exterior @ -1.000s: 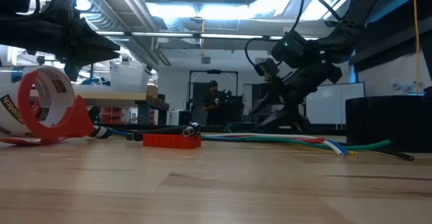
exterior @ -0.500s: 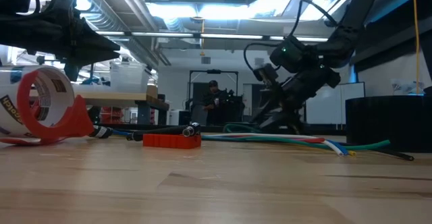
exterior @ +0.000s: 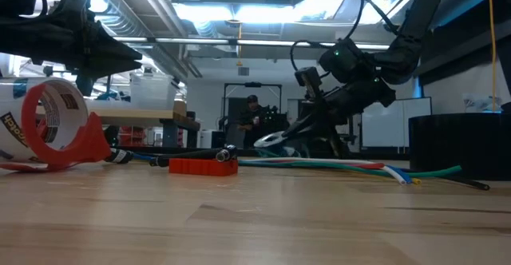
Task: Coil cords
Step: Uncoil the green wire from the black spool
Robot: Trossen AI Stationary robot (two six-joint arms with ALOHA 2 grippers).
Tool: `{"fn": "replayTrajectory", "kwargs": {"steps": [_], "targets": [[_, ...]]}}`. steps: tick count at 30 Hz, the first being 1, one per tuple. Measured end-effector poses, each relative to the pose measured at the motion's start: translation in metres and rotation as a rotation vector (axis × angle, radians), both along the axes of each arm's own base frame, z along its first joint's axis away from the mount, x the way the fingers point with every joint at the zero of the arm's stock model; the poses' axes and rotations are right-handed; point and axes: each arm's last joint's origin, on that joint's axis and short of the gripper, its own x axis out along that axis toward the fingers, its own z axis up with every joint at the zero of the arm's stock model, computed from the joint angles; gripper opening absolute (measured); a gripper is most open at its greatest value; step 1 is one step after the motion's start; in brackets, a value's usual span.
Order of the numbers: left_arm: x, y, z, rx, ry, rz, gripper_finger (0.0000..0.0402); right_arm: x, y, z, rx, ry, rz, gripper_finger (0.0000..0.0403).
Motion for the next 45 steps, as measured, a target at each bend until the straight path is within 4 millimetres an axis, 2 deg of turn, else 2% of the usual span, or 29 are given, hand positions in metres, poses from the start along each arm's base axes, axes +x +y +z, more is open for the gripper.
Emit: {"fn": "replayTrajectory", "kwargs": {"steps": [4,8,14,18,22,27,34,41,45], "targets": [[0.000,0.000,0.000,0.000,0.001,0.000,0.0082,0.004,-0.002,0.007,-0.039,-0.075,-0.009,0.0003],[0.000,0.000,0.000,0.000,0.000,0.000,0.0082,0.015,-0.008,0.022,-0.085,-0.166,-0.017,0.0003],[0.000,0.000,0.000,-0.002,-0.001,0.000,0.0082,0.045,-0.021,0.067,-0.160,-0.335,0.009,0.0002],[0.000,0.000,0.000,-0.044,-0.024,0.003,0.0082,0.061,-0.024,0.100,-0.168,-0.448,0.125,0.0001],[0.000,0.000,0.000,-0.065,-0.035,0.011,0.0082,0.071,-0.024,0.119,-0.165,-0.474,0.180,0.0001],[-0.001,0.002,0.000,-0.061,-0.048,0.098,0.0082,0.078,-0.015,0.120,-0.203,-0.423,0.193,0.0001],[0.009,0.000,0.007,-0.067,-0.108,0.042,0.0082,0.085,0.003,0.120,-0.281,-0.428,0.227,0.0001],[0.028,-0.001,0.000,0.064,0.024,0.058,0.0082,0.086,0.003,0.120,-0.280,-0.420,0.221,0.0001],[0.042,-0.001,0.003,0.134,0.082,0.056,0.0082,0.086,0.004,0.119,-0.275,-0.415,0.226,0.0001]]}}
